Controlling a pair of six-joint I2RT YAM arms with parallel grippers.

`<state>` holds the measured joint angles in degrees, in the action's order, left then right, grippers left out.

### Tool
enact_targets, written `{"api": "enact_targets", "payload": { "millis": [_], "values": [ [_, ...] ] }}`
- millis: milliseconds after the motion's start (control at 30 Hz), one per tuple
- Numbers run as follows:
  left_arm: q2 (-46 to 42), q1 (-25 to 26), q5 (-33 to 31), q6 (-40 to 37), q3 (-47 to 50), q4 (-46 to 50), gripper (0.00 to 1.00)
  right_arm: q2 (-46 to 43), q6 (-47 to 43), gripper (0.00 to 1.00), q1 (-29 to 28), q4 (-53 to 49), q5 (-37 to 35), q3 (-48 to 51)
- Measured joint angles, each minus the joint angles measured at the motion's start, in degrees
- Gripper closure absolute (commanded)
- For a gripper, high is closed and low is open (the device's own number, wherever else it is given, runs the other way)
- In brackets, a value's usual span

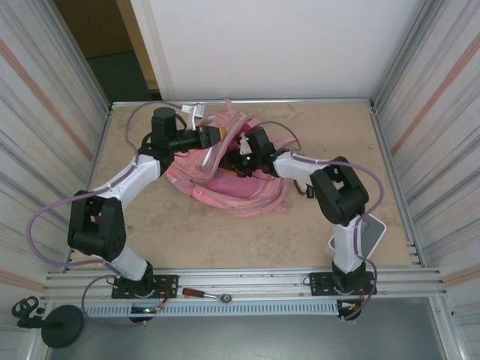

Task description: Pack books, pencil case, and school supplies into a backpack

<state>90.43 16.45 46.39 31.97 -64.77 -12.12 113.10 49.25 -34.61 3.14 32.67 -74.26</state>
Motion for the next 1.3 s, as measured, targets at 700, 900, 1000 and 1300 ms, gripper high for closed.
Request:
{"api": "enact_targets", "payload": {
  "millis": [700, 900, 1000, 1300],
  "values": [
    [-5.07, 10.62, -15.98, -15.69, 6.86, 8.41, 0.42, -36.37, -17.22, 0.26, 11.39, -17.79, -21.70, 21.68],
    [-19.26, 6.75, -23.69, -18.05, 14.93, 9.05, 0.35, -33.90, -19.56, 0.24, 2.58, -17.97, -25.66, 21.38],
    [-23.47, -0.24, -25.44, -14.91, 20.85, 7.06, 0.35, -31.10, -19.78, 0.24, 0.70, -17.25, -26.23, 21.33],
    [-15.74, -9.70, -23.10, -5.68, 28.04, 4.68, 0.36, -23.26, -20.02, 0.24, 0.79, -16.48, -26.56, 19.91]
  ]
}}
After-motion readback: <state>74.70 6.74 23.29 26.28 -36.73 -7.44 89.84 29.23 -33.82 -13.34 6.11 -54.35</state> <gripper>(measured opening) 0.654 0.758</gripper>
